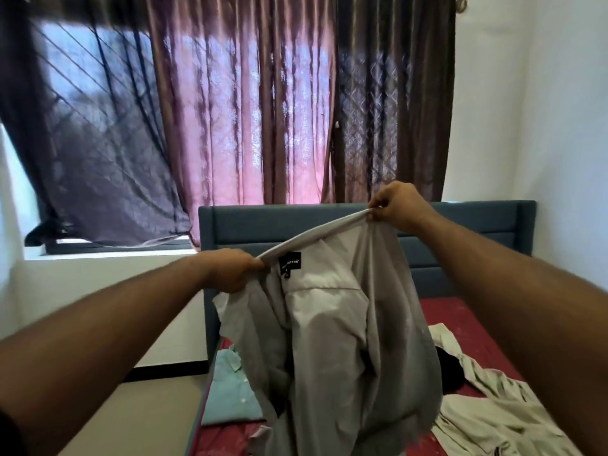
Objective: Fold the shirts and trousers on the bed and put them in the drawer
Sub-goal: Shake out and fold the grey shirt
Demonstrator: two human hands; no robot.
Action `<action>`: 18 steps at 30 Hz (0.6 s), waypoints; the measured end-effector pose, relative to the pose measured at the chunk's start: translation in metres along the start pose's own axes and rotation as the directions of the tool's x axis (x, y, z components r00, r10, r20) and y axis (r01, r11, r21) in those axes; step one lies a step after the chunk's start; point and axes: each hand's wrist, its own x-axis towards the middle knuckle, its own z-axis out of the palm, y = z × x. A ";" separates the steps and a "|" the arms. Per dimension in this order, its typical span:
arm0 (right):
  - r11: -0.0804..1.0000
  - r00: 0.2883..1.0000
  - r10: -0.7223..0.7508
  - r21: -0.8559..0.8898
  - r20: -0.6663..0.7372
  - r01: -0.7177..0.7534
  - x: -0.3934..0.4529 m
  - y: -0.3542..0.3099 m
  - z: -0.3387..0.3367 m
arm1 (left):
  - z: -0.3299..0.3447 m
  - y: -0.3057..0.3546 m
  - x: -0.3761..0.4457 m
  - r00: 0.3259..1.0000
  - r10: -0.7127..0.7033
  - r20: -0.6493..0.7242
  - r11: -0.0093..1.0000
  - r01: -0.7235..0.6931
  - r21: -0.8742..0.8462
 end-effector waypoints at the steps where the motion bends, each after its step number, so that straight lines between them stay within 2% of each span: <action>1: 1.000 1.000 0.011 -0.012 0.005 -0.011 -0.003 0.001 0.001 | 0.010 -0.003 -0.006 1.000 0.029 0.005 0.999 -0.029 -0.027; 3: 0.998 0.998 0.055 -0.012 0.031 -0.054 -0.011 0.008 0.000 | 0.024 -0.008 -0.016 0.995 0.091 0.046 0.996 -0.091 0.009; 5: 0.992 0.991 0.118 0.048 0.060 -0.121 -0.018 0.011 0.000 | 0.034 -0.012 -0.024 0.993 0.109 0.050 0.971 -0.117 0.210; 7: 0.962 0.976 0.198 0.175 0.093 -0.211 -0.026 0.008 0.004 | 0.044 -0.005 -0.028 0.983 0.174 -0.064 0.879 -0.126 0.461; 9: 0.919 0.958 0.273 0.271 0.089 -0.287 -0.028 0.005 0.009 | 0.049 0.002 -0.028 0.930 0.288 -0.228 0.805 -0.106 0.584; 10: 0.902 0.951 0.301 0.302 0.073 -0.309 -0.027 0.004 0.011 | 0.049 0.004 -0.027 0.882 0.356 -0.308 0.783 -0.102 0.614; 12: 0.892 0.944 0.328 0.321 0.027 -0.319 -0.025 0.006 0.012 | 0.044 0.014 -0.027 0.780 0.513 -0.359 0.715 -0.156 0.682; 15: 0.925 0.954 0.301 0.249 -0.014 -0.288 -0.021 0.006 0.013 | 0.047 0.046 -0.027 0.509 0.819 -0.264 0.475 -0.344 0.810; 16: 0.936 0.959 0.284 0.223 -0.020 -0.273 -0.020 0.003 0.014 | 0.052 0.062 -0.025 0.460 0.862 -0.212 0.418 -0.409 0.811; 18: 0.948 0.965 0.260 0.196 -0.030 -0.250 -0.018 0.000 0.018 | 0.057 0.089 -0.024 0.487 0.869 -0.090 0.354 -0.484 0.800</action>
